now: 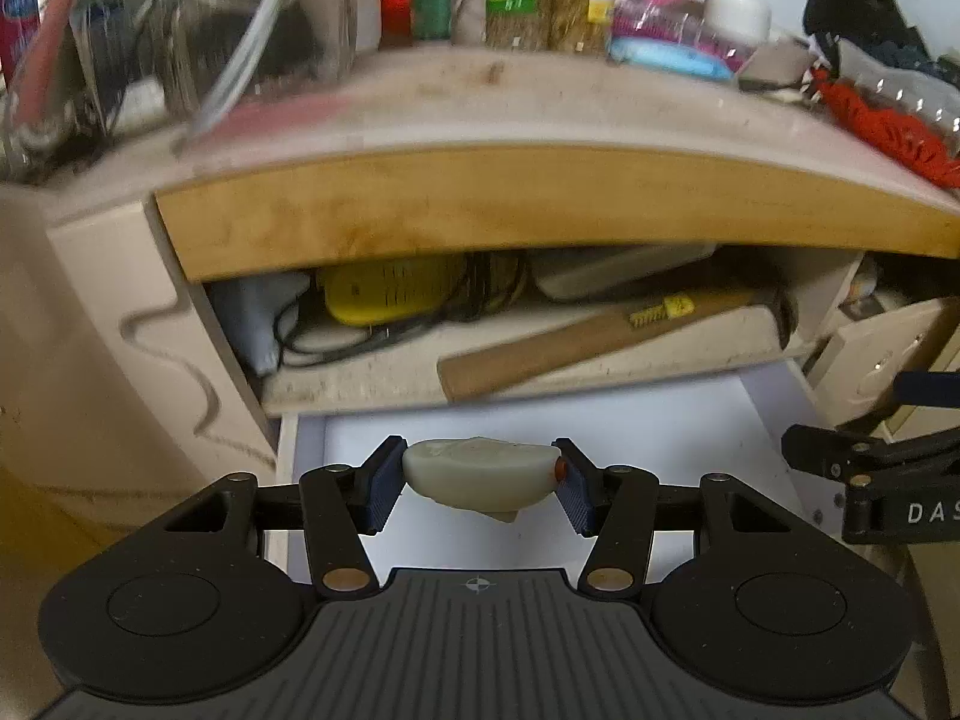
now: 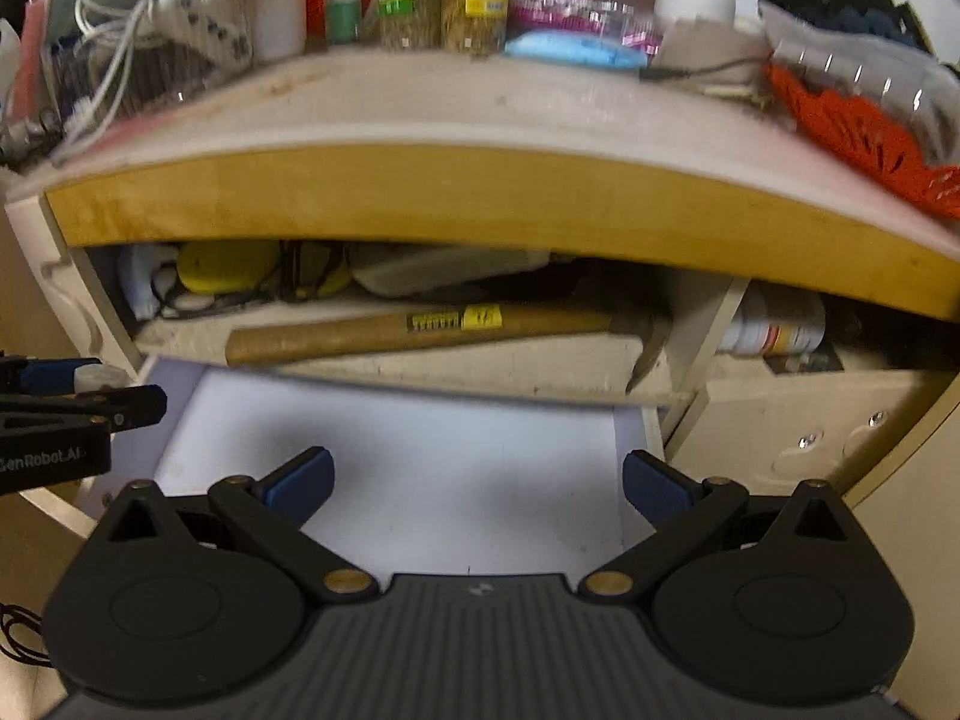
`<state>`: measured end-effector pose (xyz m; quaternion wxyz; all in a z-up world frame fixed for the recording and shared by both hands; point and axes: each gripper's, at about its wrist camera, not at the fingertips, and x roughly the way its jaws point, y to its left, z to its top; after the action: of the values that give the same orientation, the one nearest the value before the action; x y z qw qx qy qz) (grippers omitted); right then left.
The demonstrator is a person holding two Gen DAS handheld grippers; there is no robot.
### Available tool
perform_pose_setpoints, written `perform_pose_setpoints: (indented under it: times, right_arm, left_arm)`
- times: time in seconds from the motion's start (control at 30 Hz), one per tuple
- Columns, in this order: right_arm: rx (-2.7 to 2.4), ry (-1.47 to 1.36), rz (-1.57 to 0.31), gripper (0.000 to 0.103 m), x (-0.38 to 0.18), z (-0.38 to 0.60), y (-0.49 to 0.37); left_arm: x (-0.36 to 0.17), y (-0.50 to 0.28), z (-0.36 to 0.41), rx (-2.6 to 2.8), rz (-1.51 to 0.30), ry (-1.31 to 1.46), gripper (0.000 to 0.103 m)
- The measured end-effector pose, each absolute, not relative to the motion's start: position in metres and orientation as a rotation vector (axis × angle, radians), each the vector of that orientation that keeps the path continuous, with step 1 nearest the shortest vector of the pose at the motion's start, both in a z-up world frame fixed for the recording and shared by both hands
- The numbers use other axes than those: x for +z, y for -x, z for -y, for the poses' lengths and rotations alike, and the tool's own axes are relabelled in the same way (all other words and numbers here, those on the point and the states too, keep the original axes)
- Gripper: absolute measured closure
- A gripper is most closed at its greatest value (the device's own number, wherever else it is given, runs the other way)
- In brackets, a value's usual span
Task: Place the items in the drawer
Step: 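Carry the white object with the left gripper down over the open drawer, then lower the white object into the drawer and open the left gripper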
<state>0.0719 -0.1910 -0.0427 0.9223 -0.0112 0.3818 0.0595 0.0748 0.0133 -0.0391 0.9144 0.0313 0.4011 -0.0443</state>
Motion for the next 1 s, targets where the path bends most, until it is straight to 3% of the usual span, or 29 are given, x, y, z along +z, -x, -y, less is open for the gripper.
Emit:
perform_pose_setpoints:
  times: [0.3,1.0]
  right_arm:
    - [0.120,0.028,-0.864,0.000,-0.060,0.188,-0.076]
    - [0.111,0.024,-0.947,0.000,-0.076,0.184,-0.091]
  left_arm:
    - [-0.061,-0.083,-0.011,-0.069,-0.947,-0.069,0.052]
    - [-0.098,-0.118,-0.006,-0.059,-1.013,-0.083,0.052]
